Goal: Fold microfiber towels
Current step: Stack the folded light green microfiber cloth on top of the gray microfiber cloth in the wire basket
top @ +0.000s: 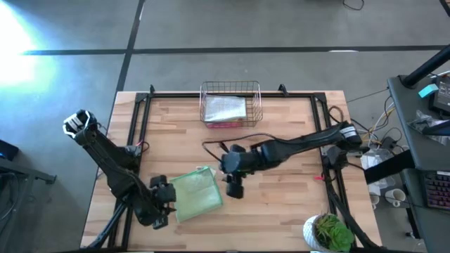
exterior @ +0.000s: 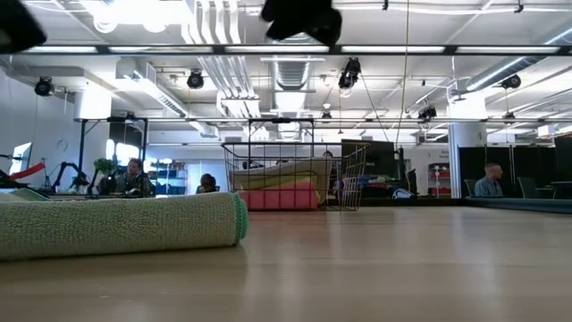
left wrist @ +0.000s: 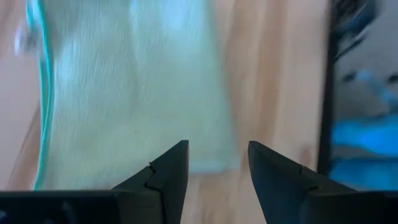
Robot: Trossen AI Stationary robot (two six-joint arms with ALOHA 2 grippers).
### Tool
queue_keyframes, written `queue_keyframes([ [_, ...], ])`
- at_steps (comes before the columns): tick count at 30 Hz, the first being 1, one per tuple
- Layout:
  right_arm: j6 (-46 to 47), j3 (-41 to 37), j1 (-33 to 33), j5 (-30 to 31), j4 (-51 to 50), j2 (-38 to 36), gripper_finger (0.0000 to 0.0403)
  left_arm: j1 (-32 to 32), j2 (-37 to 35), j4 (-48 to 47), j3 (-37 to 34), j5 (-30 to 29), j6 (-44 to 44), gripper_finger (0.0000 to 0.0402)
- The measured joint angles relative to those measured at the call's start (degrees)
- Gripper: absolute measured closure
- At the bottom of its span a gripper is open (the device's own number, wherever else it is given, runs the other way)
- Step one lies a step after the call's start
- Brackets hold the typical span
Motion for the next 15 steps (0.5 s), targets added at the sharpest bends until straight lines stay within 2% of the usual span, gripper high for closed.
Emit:
queue_keyframes([
  [5,-6.9,0.0,2.3,0.5,-4.1,-2.3,0.0276,0.7,0.6,1.7,4.4,-6.3,4.3,0.0251],
  [11,-12.2,0.0,4.5,0.5,-10.0,-2.8,0.0271,3.2,3.5,1.6,12.2,-7.9,14.7,0.0251],
  [15,-15.8,-0.8,6.4,0.6,-12.6,-2.8,0.0274,3.8,7.6,-1.4,17.9,-8.0,15.6,0.0251],
])
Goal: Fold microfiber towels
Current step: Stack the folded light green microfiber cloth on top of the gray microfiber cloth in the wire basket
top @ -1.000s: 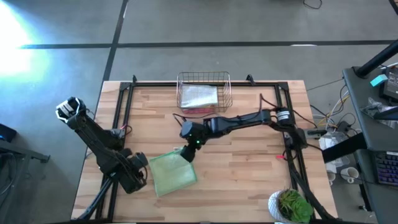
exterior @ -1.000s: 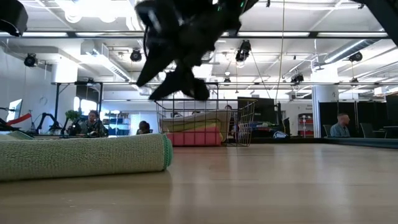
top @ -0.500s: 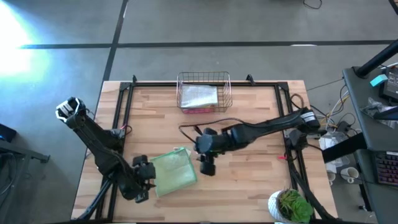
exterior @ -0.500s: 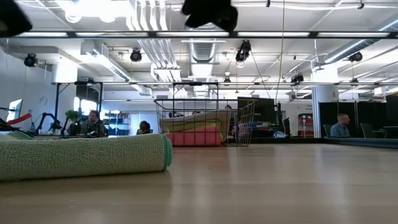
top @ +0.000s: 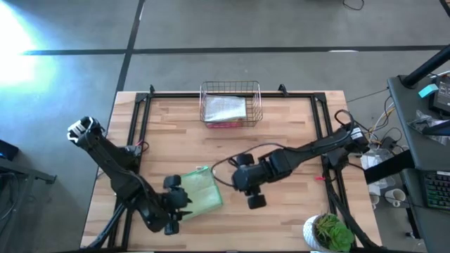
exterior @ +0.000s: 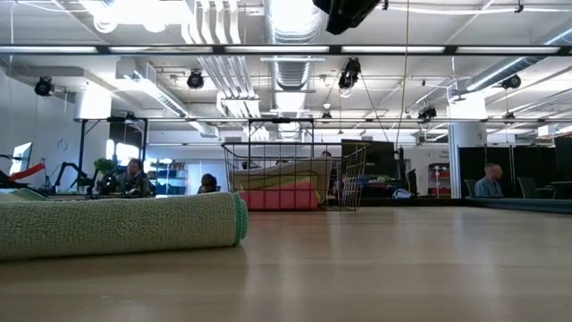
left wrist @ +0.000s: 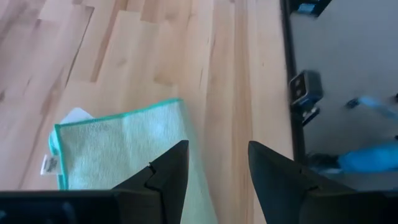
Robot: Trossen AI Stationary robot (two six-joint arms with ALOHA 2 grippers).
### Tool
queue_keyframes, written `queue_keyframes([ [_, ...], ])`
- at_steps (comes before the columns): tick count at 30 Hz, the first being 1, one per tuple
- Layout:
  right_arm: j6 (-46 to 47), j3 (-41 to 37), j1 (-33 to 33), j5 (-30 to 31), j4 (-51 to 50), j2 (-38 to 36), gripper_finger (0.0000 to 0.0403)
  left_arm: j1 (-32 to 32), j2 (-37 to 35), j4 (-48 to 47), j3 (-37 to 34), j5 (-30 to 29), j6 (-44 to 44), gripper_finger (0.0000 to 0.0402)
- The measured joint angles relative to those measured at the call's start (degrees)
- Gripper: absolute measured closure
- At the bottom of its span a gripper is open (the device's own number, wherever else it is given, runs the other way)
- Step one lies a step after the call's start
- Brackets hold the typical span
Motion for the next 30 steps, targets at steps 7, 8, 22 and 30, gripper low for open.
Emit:
queue_keyframes([
  [7,-3.0,-7.4,3.1,0.0,6.3,0.0,0.0286,-0.5,11.4,-8.6,6.9,1.4,-0.1,0.0251],
  [8,-3.0,-8.7,3.4,0.0,8.3,0.0,0.0287,-0.5,12.9,-8.8,7.2,2.0,-0.1,0.0251],
  [22,-6.0,-17.9,4.0,0.1,35.4,0.0,0.0284,-3.3,24.7,-12.5,8.7,9.5,-12.0,0.0251],
  [30,-7.1,-20.5,3.6,0.4,40.3,0.0,0.0273,-4.0,27.3,-10.5,8.2,8.6,-13.4,0.0251],
])
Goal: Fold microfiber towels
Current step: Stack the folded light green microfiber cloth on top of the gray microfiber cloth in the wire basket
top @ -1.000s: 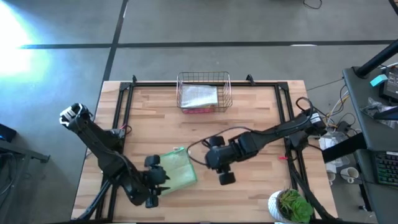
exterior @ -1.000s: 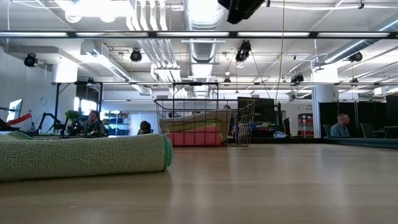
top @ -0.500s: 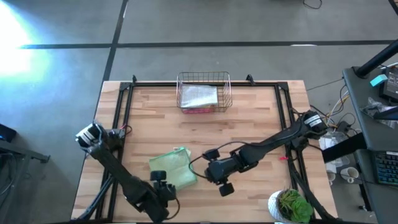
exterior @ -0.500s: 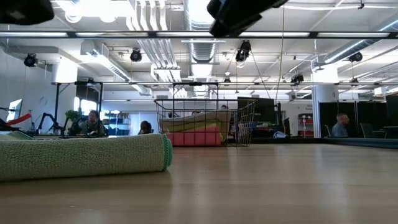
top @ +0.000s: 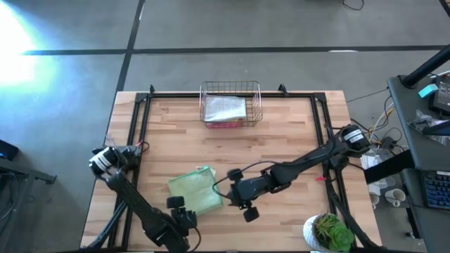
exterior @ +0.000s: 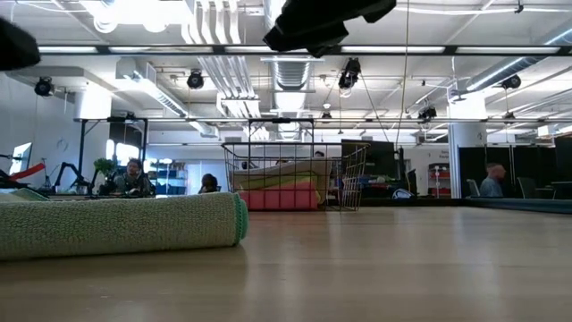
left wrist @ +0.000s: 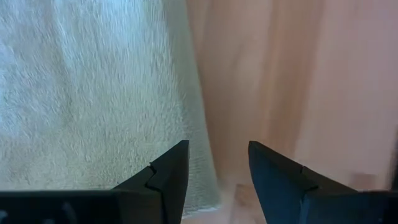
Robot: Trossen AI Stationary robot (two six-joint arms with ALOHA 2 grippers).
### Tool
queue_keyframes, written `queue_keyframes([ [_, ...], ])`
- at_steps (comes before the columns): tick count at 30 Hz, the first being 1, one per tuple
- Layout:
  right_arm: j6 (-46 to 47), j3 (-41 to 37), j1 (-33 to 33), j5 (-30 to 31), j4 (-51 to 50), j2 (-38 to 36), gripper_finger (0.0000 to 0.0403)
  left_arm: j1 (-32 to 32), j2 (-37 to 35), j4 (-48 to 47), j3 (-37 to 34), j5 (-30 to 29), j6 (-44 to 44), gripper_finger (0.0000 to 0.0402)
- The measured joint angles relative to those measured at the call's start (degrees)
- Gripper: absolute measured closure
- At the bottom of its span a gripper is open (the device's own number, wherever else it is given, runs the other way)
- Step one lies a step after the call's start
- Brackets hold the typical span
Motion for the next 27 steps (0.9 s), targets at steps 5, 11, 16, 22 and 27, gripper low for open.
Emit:
queue_keyframes([
  [5,-2.8,-0.3,-0.4,0.1,2.0,0.0,0.0263,0.1,2.9,-0.6,-0.6,0.0,-0.5,0.0251],
  [11,-2.6,-0.3,-0.8,0.1,2.0,0.0,0.0248,0.6,5.1,-1.4,-0.9,-0.2,-4.1,0.0251],
  [16,-2.6,-0.3,-1.8,-0.3,2.7,0.6,0.0243,0.8,7.4,-1.6,-0.8,-0.7,-7.8,0.0251],
  [22,-3.8,-0.3,-2.7,-3.2,4.3,4.1,0.0242,2.4,7.6,-1.8,-0.9,-0.6,-9.2,0.0278],
  [27,-3.8,1.2,-2.6,-3.7,4.7,6.7,0.0241,3.3,6.5,-2.2,-1.0,-2.1,-8.5,0.0347],
])
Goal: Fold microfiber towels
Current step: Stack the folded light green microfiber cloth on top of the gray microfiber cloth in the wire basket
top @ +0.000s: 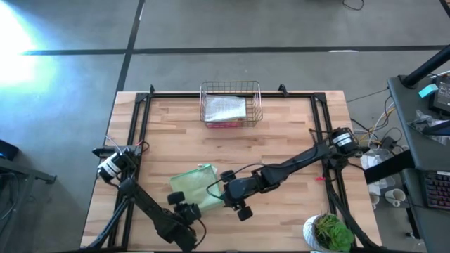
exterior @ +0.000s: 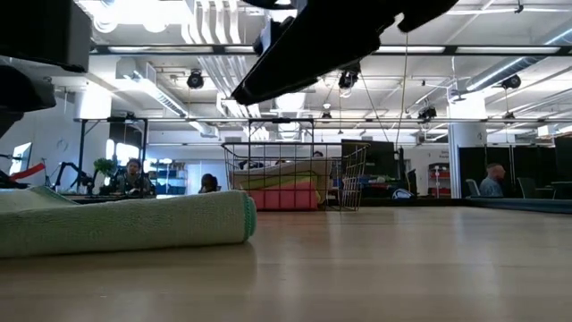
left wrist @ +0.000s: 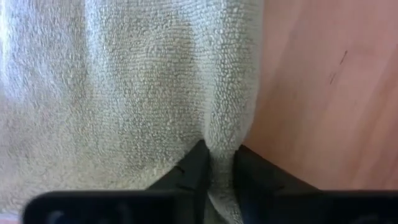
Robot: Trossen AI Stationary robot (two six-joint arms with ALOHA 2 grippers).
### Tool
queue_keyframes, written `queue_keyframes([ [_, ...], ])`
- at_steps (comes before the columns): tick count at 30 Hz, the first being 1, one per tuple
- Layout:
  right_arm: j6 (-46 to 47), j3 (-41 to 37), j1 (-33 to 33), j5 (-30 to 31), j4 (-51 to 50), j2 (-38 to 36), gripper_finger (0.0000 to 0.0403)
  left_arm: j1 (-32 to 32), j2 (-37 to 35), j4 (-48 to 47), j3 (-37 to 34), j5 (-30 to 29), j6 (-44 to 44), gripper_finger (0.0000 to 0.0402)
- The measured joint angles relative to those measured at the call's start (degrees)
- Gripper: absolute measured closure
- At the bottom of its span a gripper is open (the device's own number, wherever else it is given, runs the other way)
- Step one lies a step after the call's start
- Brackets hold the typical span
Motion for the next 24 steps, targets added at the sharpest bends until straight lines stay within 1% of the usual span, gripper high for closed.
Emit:
queue_keyframes([
  [3,-0.4,1.4,-0.2,-0.3,0.3,2.4,0.0241,0.5,-0.1,0.6,0.1,-0.2,2.4,0.0387],
  [4,-0.5,1.9,-0.4,-0.5,0.4,3.4,0.0241,0.6,-0.2,0.7,0.1,-0.2,2.7,0.0393],
  [10,-0.4,6.1,-0.6,-0.9,-0.2,9.2,0.0241,1.8,-0.2,1.3,0.2,-0.3,2.8,0.0389],
  [17,-0.1,12.2,-0.7,-0.6,-9.4,14.7,0.0241,2.1,-0.3,2.2,1.0,-0.1,2.7,0.0389],
  [21,0.2,14.7,-0.8,3.8,-13.2,17.0,0.0241,2.0,-0.4,2.3,1.9,0.0,2.7,0.0389],
  [24,0.3,16.4,-0.7,5.2,-14.1,18.1,0.0241,2.0,-0.7,2.2,2.2,0.6,2.7,0.0389],
])
